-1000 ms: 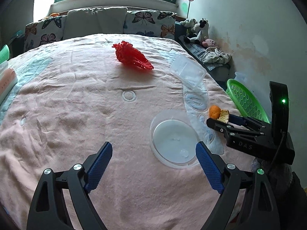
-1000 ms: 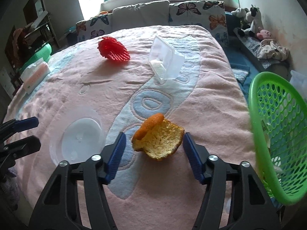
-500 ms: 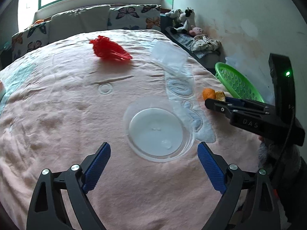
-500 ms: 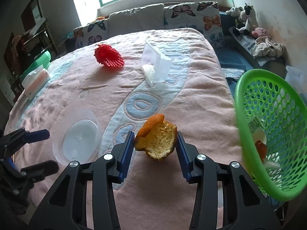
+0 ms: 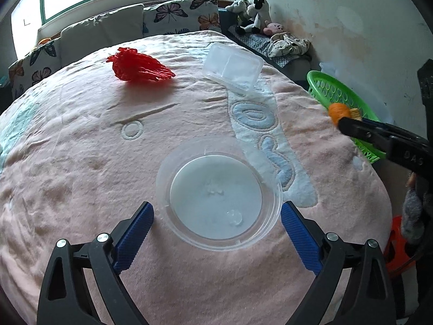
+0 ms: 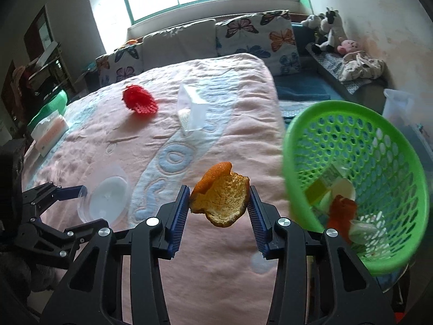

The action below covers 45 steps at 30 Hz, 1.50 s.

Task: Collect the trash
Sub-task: 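Carry the orange peel over the green basket and release it with the right gripper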

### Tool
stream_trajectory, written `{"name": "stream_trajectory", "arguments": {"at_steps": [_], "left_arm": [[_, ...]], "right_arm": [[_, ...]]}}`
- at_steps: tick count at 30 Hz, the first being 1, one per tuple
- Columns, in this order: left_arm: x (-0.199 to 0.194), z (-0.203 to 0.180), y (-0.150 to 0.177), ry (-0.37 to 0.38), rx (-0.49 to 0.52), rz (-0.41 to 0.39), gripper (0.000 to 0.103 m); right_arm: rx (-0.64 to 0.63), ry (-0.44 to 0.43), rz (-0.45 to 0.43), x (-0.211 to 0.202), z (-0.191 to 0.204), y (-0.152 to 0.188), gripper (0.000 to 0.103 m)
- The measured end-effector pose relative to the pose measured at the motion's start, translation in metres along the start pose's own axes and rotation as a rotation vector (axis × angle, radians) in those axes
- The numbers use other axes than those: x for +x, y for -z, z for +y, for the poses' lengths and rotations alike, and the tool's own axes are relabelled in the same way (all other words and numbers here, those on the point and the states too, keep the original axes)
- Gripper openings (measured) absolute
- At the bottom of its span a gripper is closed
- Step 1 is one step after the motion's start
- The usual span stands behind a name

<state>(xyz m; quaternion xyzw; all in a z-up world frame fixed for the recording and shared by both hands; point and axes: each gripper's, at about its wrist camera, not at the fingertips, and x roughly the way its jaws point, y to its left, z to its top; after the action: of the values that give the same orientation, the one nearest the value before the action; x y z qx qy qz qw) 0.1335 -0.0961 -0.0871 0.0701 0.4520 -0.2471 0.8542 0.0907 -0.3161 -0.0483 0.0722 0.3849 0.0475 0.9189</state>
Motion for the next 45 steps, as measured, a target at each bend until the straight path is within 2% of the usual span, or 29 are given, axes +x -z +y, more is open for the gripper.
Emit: {"name": "stream_trajectory", "arguments": {"at_steps": [9,16,23,29,32,33,43,45], "left_arm": [[0.009,-0.006,-0.006,-0.029,0.020,0.002,0.092],[0.008,-0.006,-0.008,-0.034,-0.002,-0.003,0.089],[-0.003,-0.010,-0.016,-0.005,-0.028,-0.029,0.089],[-0.012,-0.028,-0.035,0.046,-0.015,-0.051,0.089],[-0.015,-0.041,-0.048,0.085,-0.007,-0.060,0.089],[-0.015,-0.045,-0.053,0.092,-0.002,-0.063,0.089],[-0.002,-0.110,-0.098,0.148,0.113,-0.071,0.089],[0.003,-0.121,-0.105,0.168,0.123,-0.065,0.089]], "right_arm": [[0.058,0.071,-0.012,-0.014,-0.039,0.005,0.044],[0.127,0.139,-0.019,-0.022,-0.079,0.011,0.044],[0.186,0.192,-0.005,-0.022,-0.119,0.018,0.044],[0.235,0.207,0.008,-0.017,-0.144,0.023,0.046],[0.255,0.201,0.002,-0.019,-0.151,0.026,0.049],[0.258,0.203,-0.002,-0.020,-0.154,0.026,0.053],[0.288,0.199,-0.037,-0.039,-0.170,0.029,0.056],[0.297,0.198,-0.046,-0.045,-0.174,0.030,0.061]]}}
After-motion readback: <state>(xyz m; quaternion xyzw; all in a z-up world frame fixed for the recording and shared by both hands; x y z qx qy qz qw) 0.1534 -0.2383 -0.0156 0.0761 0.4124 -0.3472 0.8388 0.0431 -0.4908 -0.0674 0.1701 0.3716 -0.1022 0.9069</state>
